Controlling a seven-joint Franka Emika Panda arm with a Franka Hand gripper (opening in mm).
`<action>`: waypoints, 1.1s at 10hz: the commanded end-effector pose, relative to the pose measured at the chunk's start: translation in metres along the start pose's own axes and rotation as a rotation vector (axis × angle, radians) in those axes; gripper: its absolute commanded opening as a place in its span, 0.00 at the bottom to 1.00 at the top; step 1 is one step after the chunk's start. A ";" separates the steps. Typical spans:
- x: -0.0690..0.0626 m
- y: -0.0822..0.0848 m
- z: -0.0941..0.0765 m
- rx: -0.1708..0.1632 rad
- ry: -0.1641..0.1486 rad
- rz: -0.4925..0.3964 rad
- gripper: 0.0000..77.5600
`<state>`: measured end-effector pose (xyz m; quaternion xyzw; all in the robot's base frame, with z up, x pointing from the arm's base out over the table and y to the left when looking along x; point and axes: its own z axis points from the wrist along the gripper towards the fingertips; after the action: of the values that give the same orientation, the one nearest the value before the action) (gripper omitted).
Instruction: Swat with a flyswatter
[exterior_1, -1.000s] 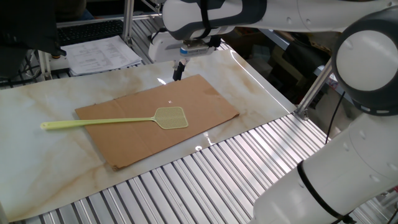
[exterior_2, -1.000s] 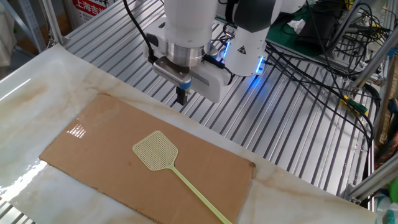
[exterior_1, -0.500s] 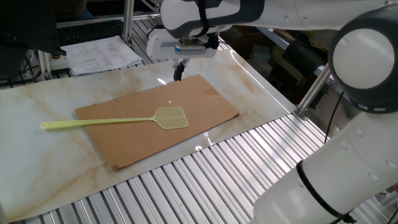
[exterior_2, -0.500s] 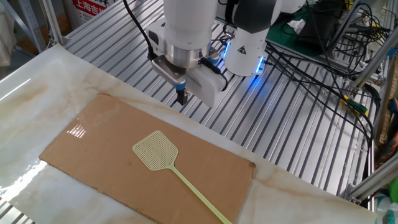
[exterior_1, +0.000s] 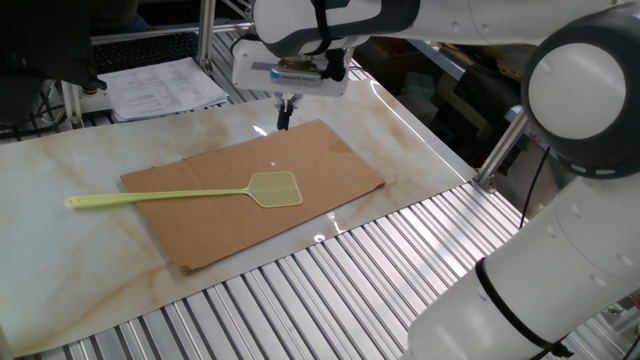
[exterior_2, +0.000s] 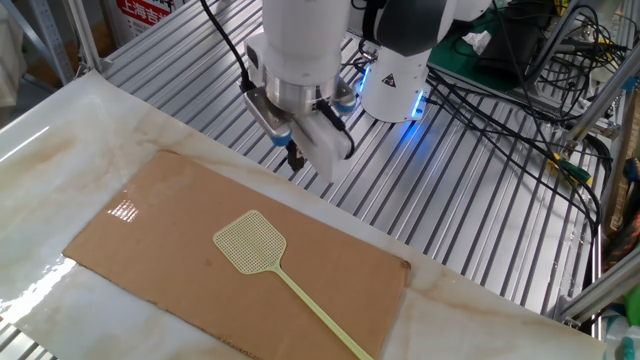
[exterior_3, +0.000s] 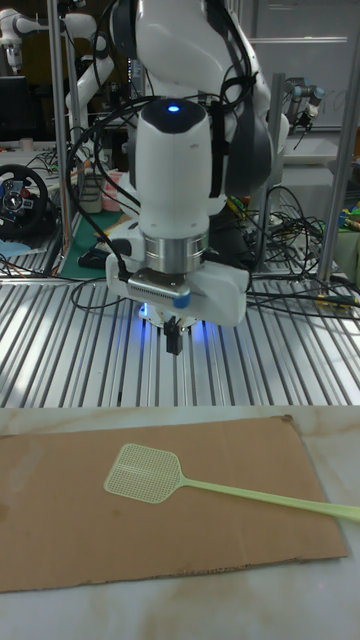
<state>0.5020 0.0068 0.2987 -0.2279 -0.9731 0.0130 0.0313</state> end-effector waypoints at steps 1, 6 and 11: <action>0.007 0.038 -0.004 0.000 0.045 0.424 0.00; 0.009 0.064 0.000 -0.008 0.054 0.473 0.00; 0.011 0.083 -0.007 -0.002 0.045 0.539 0.00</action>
<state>0.5125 0.0431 0.2958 -0.3807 -0.9233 0.0151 0.0474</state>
